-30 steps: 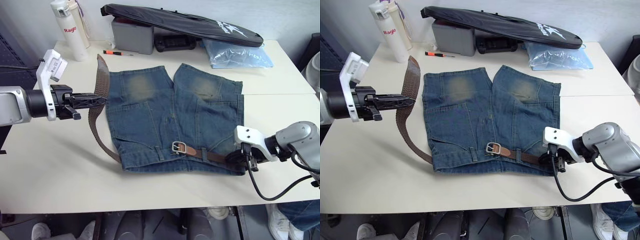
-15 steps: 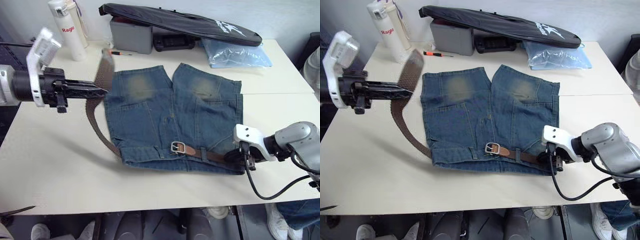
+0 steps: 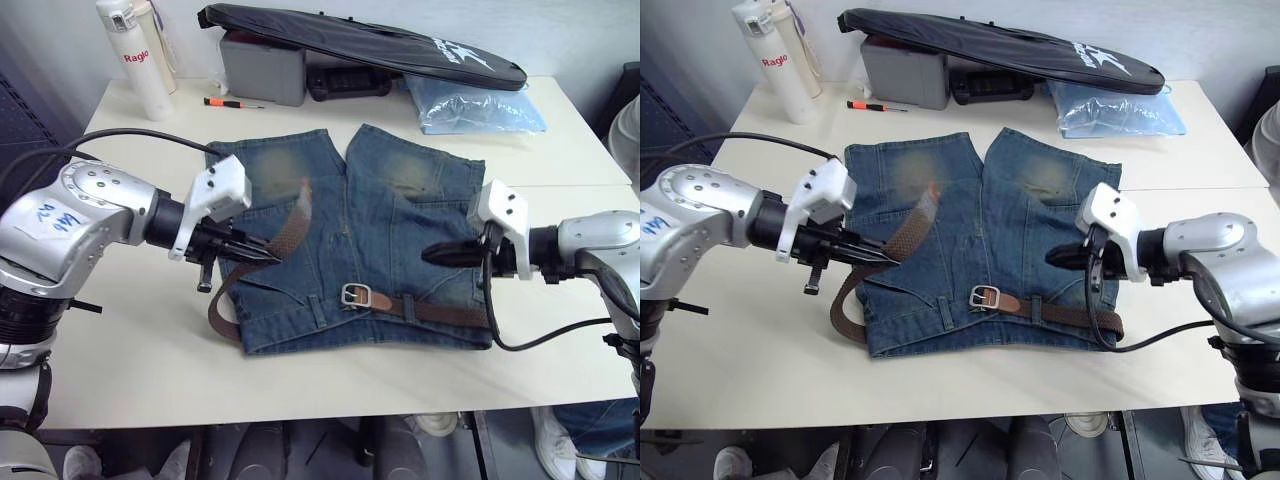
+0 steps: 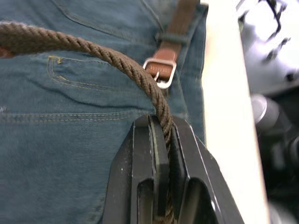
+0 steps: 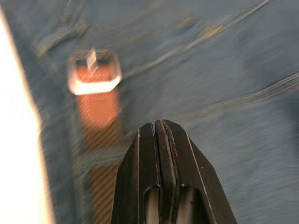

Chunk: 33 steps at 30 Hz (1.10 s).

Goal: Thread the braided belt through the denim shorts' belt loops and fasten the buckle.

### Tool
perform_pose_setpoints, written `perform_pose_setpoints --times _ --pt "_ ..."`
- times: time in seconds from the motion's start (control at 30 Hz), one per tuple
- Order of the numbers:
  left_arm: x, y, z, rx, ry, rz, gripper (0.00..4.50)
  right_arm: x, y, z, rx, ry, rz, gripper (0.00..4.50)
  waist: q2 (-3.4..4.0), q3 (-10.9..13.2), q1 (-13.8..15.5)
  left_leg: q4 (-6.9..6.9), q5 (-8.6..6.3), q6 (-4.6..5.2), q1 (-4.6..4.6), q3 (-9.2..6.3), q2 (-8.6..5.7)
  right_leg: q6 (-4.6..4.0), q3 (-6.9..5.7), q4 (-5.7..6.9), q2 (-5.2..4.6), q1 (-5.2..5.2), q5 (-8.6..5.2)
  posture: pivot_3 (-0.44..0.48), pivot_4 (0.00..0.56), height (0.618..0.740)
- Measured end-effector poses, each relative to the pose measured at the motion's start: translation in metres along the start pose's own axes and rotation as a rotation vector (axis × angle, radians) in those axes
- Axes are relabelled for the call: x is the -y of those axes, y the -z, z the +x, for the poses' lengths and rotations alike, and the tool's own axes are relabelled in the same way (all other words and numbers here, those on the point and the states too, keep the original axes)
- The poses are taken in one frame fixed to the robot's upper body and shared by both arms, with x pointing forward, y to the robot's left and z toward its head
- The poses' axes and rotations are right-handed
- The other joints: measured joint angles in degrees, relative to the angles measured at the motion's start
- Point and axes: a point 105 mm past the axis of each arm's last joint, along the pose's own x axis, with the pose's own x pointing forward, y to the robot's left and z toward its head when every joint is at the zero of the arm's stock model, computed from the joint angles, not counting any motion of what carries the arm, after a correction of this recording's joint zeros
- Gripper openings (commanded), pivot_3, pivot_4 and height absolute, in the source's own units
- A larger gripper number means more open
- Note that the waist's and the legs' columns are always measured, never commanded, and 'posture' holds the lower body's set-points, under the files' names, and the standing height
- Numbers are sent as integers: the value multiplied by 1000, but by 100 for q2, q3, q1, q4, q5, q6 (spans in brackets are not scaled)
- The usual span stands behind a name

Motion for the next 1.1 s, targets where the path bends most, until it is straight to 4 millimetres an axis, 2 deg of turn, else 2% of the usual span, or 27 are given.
perform_pose_setpoints --times 0.1,0.17,0.2,0.3,0.53,0.63,0.93,1.03,1.1 --pt "1 8 11 -70 23 98 0 0 -14 1 30 27 -56 1249 0 0 3 0 0 0 -2 0 2 0 -1 -1 2 0 0 0 150 740" --pt "1 14 24 -143 44 240 0 -3 -22 6 57 19 -82 2224 0 0 7 4 0 1 -6 0 2 0 -1 -1 2 -1 0 0 150 740" --pt "3 15 30 -153 61 284 0 -5 -25 7 65 13 -92 2561 0 0 7 6 0 1 -8 0 2 0 -2 0 2 -1 0 0 150 740" --pt "5 10 40 -131 81 325 0 -10 -28 11 60 -9 -132 3898 0 0 17 16 -3 5 -12 -4 3 1 -4 3 2 -1 1 0 150 740" --pt "-5 10 32 -152 12 335 0 -31 -34 13 55 -90 -199 3898 0 0 -6 31 -7 12 -13 -4 5 2 -2 11 2 -1 1 0 150 740" --pt "-5 13 33 -164 12 341 0 -36 -43 23 81 -115 -241 3898 0 0 -10 42 -7 12 -14 -4 6 2 -1 18 2 -1 1 0 150 740" --pt "-8 15 33 -175 7 338 0 -27 -44 33 55 -111 -351 3898 0 0 -1 76 -18 25 -26 -6 7 7 -1 25 1 -1 4 0 150 740" --pt "-9 16 35 -169 7 340 0 -24 -49 39 71 -113 -387 3898 1 1 -7 77 -18 25 -25 -6 8 7 0 26 2 -1 4 0 150 740" --pt "-9 15 37 -160 10 350 0 -24 -48 43 50 -135 -413 3381 1 1 -8 77 -18 25 -25 -6 9 7 0 26 3 -1 4 0 150 740"
